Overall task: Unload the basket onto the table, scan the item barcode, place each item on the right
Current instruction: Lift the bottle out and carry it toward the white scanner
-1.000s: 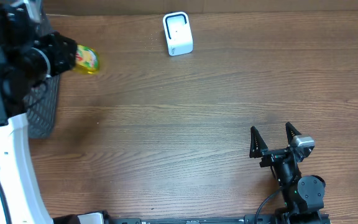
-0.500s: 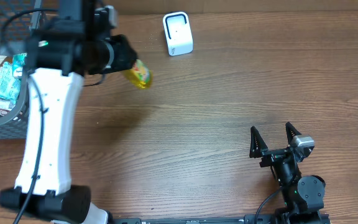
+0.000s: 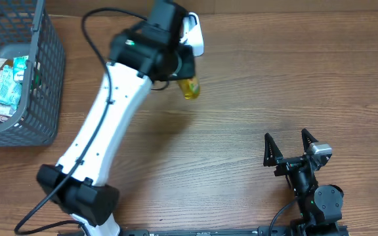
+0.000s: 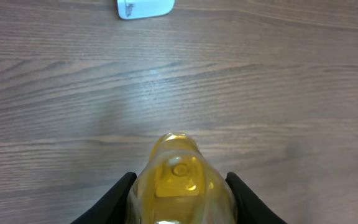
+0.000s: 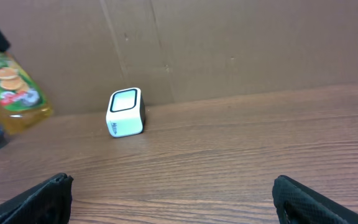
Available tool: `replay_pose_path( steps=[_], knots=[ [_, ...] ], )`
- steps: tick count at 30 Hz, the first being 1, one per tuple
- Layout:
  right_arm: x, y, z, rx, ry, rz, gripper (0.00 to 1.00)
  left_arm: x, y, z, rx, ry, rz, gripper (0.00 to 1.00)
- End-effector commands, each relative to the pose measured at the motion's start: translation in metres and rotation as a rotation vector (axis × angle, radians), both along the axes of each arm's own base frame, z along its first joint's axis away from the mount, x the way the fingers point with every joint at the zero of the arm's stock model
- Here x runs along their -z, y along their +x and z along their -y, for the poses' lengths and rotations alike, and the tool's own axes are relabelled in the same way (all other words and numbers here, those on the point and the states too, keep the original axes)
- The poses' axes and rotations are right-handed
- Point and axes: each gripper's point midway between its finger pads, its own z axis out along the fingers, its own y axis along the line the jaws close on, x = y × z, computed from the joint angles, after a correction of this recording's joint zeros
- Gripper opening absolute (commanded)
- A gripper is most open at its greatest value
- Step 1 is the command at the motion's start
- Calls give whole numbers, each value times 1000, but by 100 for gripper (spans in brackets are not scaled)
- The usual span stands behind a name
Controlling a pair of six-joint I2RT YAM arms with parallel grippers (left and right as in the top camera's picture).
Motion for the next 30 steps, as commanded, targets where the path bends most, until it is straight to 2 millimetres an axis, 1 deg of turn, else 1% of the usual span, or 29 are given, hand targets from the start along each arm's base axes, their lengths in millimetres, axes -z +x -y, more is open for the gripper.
replay_pose_path(
  steps=[1, 5, 6, 7, 8, 14, 19, 25, 29, 30],
  knots=[
    [2, 0, 2, 10, -8, 4, 100, -11, 9, 3, -156, 66, 103, 4],
    [2, 0, 2, 10, -8, 4, 100, -11, 7, 18, -231, 112, 169, 5],
    [2, 0, 2, 10, -8, 4, 100, -6, 6, 26, -249, 111, 172, 4],
    [2, 0, 2, 10, -8, 4, 100, 1, 6, 39, -240, 105, 169, 4],
    [2, 0, 2, 10, -8, 4, 100, 7, 7, 46, -228, 106, 167, 4],
    [2, 0, 2, 10, -8, 4, 100, 42, 7, 75, -179, 141, 134, 4],
    [2, 0, 2, 10, -8, 4, 100, 76, 10, 90, -157, 178, 100, 4],
    [2, 0, 2, 10, -8, 4, 100, 104, 10, 110, -115, 136, 39, 4],
    [2, 0, 2, 10, -8, 4, 100, 118, 14, 116, -110, 139, 27, 4],
    [2, 0, 2, 10, -8, 4, 100, 118, 15, 118, -110, 134, 32, 4]
  ],
)
